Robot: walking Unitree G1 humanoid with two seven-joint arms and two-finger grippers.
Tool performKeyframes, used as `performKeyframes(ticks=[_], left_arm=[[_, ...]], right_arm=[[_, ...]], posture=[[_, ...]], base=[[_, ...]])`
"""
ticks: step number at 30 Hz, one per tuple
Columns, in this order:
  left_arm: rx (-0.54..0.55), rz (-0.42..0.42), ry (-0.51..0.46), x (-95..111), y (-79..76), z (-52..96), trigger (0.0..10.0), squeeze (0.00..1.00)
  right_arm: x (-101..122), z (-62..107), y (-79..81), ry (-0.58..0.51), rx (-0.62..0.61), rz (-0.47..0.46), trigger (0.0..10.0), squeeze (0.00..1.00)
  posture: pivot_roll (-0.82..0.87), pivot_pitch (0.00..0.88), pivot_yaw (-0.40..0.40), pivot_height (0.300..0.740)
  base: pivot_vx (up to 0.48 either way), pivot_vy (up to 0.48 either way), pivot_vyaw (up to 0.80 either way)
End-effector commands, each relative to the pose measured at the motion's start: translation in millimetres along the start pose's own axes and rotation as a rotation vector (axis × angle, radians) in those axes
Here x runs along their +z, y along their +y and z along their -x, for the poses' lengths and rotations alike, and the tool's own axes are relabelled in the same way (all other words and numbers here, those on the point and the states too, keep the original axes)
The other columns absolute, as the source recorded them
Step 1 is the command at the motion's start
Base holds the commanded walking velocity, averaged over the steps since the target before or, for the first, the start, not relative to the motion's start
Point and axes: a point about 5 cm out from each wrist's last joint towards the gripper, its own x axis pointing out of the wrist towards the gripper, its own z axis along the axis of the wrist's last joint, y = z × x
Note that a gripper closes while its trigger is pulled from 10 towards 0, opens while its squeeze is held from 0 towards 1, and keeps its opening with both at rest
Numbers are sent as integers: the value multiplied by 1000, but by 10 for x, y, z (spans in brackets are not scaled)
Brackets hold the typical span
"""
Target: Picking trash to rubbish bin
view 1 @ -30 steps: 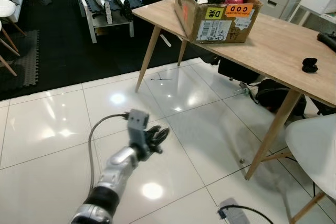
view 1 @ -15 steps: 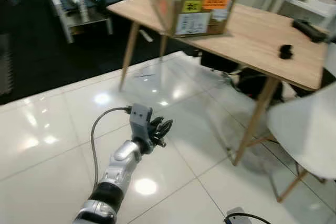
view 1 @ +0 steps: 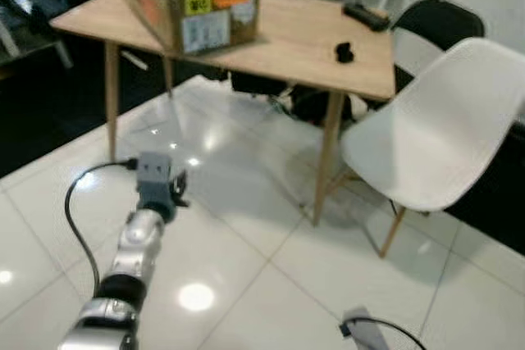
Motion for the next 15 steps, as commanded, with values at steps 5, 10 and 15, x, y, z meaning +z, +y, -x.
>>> performKeyframes(ticks=[5, 10, 15], left_arm=[[103, -114, 46, -57, 347, 62, 10000, 0], [145, -76, 7, 22, 463, 55, 10000, 0], [124, -10, -10, 22, 292, 10, 10000, 0]], right_arm=[[60, -3, 22, -25, 9, -43, 10000, 0], [80, -5, 81, -30, 27, -43, 10000, 0], [94, -6, 128, -28, 36, -17, 10000, 0]], posture=[[-22, 68, 0, 740], [19, 51, -9, 740], [15, 63, -11, 740]], base=[[0, 0, -800], [0, 0, -320], [0, 0, 0]])
